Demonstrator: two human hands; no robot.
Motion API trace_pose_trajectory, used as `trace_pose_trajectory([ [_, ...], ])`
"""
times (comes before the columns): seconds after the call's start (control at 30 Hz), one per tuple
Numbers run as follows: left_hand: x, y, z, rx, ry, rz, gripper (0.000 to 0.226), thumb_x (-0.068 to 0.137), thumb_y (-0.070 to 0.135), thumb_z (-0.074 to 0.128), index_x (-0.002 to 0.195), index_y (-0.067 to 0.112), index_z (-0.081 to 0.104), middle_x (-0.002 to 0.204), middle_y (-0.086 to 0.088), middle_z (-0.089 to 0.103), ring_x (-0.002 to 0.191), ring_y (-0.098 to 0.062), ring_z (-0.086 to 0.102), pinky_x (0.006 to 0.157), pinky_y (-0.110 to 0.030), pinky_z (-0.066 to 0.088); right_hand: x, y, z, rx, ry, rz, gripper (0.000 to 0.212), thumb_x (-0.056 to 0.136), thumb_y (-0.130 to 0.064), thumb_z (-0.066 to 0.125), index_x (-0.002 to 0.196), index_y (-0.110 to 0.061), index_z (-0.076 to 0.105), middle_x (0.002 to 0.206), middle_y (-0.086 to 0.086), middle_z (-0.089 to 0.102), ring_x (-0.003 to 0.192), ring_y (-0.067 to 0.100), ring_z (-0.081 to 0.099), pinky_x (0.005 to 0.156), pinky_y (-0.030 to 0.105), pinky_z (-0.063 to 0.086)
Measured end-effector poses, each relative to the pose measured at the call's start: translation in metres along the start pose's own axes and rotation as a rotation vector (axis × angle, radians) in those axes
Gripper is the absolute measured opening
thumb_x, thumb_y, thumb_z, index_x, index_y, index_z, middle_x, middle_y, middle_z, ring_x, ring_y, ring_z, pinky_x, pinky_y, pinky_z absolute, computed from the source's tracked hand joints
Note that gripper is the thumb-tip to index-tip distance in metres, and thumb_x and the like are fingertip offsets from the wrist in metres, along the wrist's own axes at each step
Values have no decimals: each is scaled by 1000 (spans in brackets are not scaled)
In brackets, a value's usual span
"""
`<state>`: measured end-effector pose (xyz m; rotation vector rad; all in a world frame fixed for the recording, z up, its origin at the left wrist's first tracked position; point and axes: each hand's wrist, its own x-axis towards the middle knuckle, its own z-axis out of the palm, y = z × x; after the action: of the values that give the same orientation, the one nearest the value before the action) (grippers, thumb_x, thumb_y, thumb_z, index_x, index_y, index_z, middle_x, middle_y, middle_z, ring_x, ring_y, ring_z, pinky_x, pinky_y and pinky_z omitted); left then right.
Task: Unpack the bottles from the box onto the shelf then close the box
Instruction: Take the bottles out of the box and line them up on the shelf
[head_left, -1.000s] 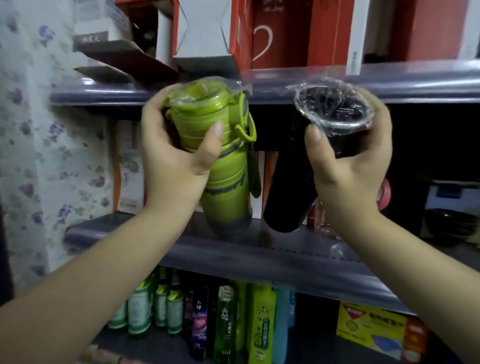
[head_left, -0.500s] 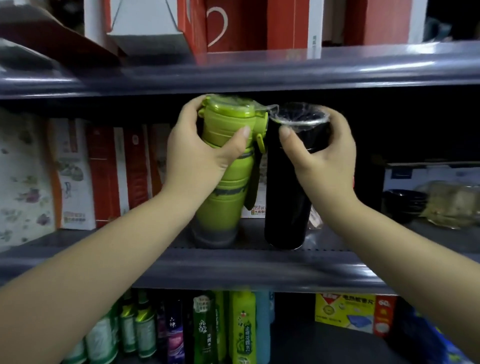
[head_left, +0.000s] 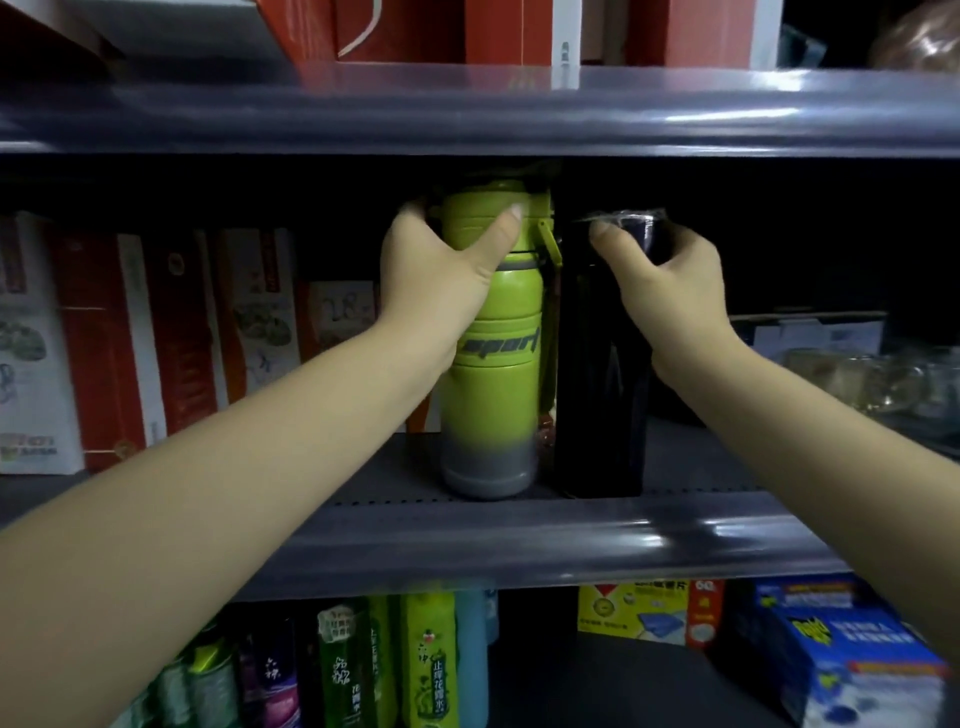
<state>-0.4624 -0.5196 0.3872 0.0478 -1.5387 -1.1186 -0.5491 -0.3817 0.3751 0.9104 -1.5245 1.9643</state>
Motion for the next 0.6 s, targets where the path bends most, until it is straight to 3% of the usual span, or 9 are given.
trace_pose_trajectory([
  [0.13, -3, -6, 11, 23, -7, 25, 76, 53, 63, 73, 112, 16, 58, 109, 0, 70, 101, -17, 67, 94, -43, 53, 2, 4, -8, 32, -63, 12, 11, 82, -32, 69, 83, -22, 67, 80, -12, 69, 75, -2, 63, 71, 18, 49],
  [0.27, 0, -19, 5, 91, -162, -3, 58, 70, 48, 77, 116, 28, 47, 117, 9, 62, 109, -10, 60, 100, -34, 48, 2, 10, -13, -6, -168, 16, 15, 86, -39, 64, 94, -26, 65, 92, -11, 70, 87, -2, 65, 80, 17, 50],
  [0.4, 6, -27, -3, 108, -357, -14, 81, 73, 42, 77, 138, 20, 33, 123, 8, 57, 110, -5, 57, 89, -17, 46, 3, 12, -14, 13, -211, 40, 26, 81, -46, 65, 96, -24, 66, 97, -7, 72, 91, 3, 67, 84, 23, 52],
  [0.5, 2, -33, -2, 82, -398, -94, 93, 61, 56, 76, 136, 27, 29, 128, 6, 57, 114, -9, 58, 97, -29, 48, 6, 11, -17, 25, -233, 43, 24, 82, -43, 65, 96, -24, 67, 93, -9, 71, 90, 3, 67, 84, 24, 52],
  [0.6, -11, -34, 1, -4, -385, -196, 77, 68, 56, 74, 129, 27, 38, 123, 5, 61, 111, -11, 60, 99, -38, 49, 11, 10, -22, 37, -251, 68, 15, 85, -38, 64, 88, -24, 67, 87, -10, 70, 86, 4, 67, 83, 25, 53],
])
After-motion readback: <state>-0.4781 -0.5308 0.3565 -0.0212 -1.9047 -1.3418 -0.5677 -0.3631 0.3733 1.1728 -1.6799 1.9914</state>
